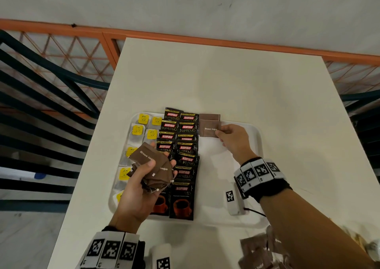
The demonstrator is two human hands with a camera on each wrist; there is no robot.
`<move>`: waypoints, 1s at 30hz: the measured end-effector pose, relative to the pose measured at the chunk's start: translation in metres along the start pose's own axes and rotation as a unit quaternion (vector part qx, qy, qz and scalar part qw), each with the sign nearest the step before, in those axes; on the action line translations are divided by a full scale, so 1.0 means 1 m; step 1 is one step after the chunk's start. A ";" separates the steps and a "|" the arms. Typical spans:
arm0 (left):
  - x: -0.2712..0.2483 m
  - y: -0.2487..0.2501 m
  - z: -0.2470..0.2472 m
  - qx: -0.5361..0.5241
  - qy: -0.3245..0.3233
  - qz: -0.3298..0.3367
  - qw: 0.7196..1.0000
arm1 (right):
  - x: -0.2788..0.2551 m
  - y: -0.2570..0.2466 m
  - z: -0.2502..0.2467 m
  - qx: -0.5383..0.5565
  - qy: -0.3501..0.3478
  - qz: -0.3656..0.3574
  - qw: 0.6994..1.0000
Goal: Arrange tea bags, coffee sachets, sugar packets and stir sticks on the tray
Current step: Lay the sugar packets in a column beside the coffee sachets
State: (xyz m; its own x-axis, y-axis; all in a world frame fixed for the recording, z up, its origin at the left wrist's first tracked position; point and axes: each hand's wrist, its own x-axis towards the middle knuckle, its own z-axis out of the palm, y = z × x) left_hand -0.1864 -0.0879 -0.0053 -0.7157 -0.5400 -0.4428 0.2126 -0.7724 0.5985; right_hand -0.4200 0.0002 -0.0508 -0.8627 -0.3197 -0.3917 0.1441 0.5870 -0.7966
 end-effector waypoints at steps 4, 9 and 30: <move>-0.001 0.000 0.001 0.010 -0.006 0.002 1.000 | -0.001 -0.001 0.002 -0.024 0.025 -0.009 0.999; -0.001 -0.002 0.000 0.001 -0.016 -0.010 1.000 | -0.004 -0.006 0.003 -0.043 0.036 -0.009 0.998; -0.002 -0.007 0.015 0.087 -0.026 -0.092 0.992 | -0.098 -0.059 0.013 -0.008 -0.340 -0.189 0.921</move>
State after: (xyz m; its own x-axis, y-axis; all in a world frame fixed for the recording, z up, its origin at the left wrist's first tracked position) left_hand -0.1960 -0.0764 0.0018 -0.7663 -0.3745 -0.5220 -0.0387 -0.7841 0.6194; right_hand -0.3377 -0.0124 0.0287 -0.3456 -0.8924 -0.2900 -0.1161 0.3474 -0.9305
